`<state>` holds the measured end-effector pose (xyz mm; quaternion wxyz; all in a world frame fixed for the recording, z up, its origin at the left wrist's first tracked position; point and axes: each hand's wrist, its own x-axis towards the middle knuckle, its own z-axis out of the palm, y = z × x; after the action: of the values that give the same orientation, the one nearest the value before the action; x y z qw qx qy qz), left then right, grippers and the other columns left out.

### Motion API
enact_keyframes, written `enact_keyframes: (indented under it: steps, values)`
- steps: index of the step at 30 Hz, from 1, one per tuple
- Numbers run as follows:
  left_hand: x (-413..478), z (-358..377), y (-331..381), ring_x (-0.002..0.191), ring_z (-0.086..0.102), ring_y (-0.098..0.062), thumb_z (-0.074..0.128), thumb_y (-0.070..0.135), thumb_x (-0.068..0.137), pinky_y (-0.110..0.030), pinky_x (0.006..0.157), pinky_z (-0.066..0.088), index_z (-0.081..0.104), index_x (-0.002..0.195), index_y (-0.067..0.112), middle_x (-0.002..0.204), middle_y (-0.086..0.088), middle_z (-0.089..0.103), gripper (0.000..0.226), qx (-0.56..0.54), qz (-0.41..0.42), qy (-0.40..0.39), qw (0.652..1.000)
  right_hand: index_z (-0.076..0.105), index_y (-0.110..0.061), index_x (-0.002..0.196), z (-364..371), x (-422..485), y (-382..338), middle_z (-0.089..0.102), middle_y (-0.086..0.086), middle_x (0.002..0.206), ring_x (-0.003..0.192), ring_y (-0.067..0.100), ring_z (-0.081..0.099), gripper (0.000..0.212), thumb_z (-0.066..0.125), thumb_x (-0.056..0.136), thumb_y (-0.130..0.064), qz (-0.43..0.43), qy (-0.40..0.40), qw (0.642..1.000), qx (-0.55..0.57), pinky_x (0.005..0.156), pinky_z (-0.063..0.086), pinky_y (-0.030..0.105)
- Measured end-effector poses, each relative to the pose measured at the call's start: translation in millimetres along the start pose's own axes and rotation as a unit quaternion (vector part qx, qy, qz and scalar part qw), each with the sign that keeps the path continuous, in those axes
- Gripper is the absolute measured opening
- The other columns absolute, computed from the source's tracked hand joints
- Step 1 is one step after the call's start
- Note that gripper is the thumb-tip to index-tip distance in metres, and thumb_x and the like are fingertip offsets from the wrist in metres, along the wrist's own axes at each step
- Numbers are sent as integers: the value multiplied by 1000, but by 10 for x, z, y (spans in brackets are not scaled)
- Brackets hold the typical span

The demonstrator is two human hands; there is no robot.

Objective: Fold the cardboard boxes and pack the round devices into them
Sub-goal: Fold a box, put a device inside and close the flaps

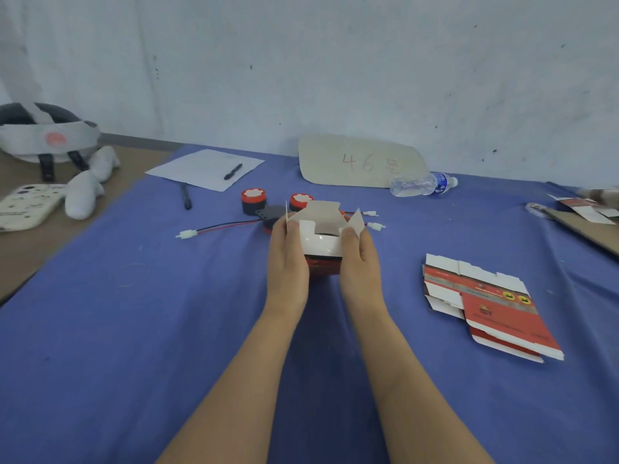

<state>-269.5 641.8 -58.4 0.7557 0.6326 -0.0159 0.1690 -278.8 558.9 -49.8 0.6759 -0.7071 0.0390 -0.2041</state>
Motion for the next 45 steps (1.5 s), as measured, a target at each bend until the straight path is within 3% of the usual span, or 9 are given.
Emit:
enact_keyframes:
  steps: [7,12,18,23,27,33,37,41,45]
  values:
    - [-67,22,-69,98,59,-8,29,50,98,-28,84,51,54,112,27,107,8,63,36,127,96,27,987,54,-22,104,-4,24,63,61,-6,96,87,10,56,19,35,102,-19,18,21,1000,-6,72,45,20]
    - [-23,35,-122,119,53,-16,37,2,96,-33,102,44,47,135,14,131,-2,56,42,163,81,-2,983,43,-28,136,-14,11,85,54,-3,130,117,14,52,42,34,101,-8,1,-2,999,-33,100,45,32]
    - [58,-23,-73,116,46,-7,30,-8,92,-11,95,33,43,136,17,125,10,48,53,141,37,-8,989,59,-40,123,-94,46,41,66,-18,117,114,2,58,55,38,82,-69,82,-117,979,149,90,46,20]
    - [-2,22,-63,123,49,-14,39,7,98,-32,106,40,45,134,20,133,2,51,40,93,43,-53,993,51,-25,134,-103,62,101,57,-5,132,120,11,54,38,41,99,-14,40,-75,994,74,101,46,35]
    - [-58,82,-2,128,46,-10,34,57,88,-38,111,36,42,117,49,135,10,50,32,26,11,-93,995,52,-22,123,-112,90,154,60,-7,114,97,5,58,34,38,98,-5,11,-31,999,29,80,51,21]
    - [-47,73,-72,122,46,-6,36,28,104,-28,106,39,44,136,22,135,5,49,34,113,69,-77,988,56,-26,111,-95,105,152,62,1,115,108,23,59,33,38,97,-2,25,-31,997,61,93,51,42]
    - [-50,42,-102,123,46,-11,39,5,99,-28,105,40,40,137,15,137,-1,47,39,140,87,-80,983,57,-21,113,-101,94,137,64,-1,112,106,18,59,35,38,95,1,2,-41,997,65,87,52,34]
    - [-35,29,-71,120,50,-15,35,-5,95,-30,102,43,44,131,16,131,-1,52,42,120,68,-70,988,66,-27,100,-125,89,110,68,-8,98,97,15,62,18,48,98,-28,50,-71,989,122,87,50,37]
    - [-29,2,-63,115,51,-13,36,-5,94,-26,97,44,46,127,18,127,1,53,42,125,67,-70,987,64,-15,119,-200,148,49,71,5,106,96,19,67,53,52,86,-55,131,-132,963,195,87,52,37]
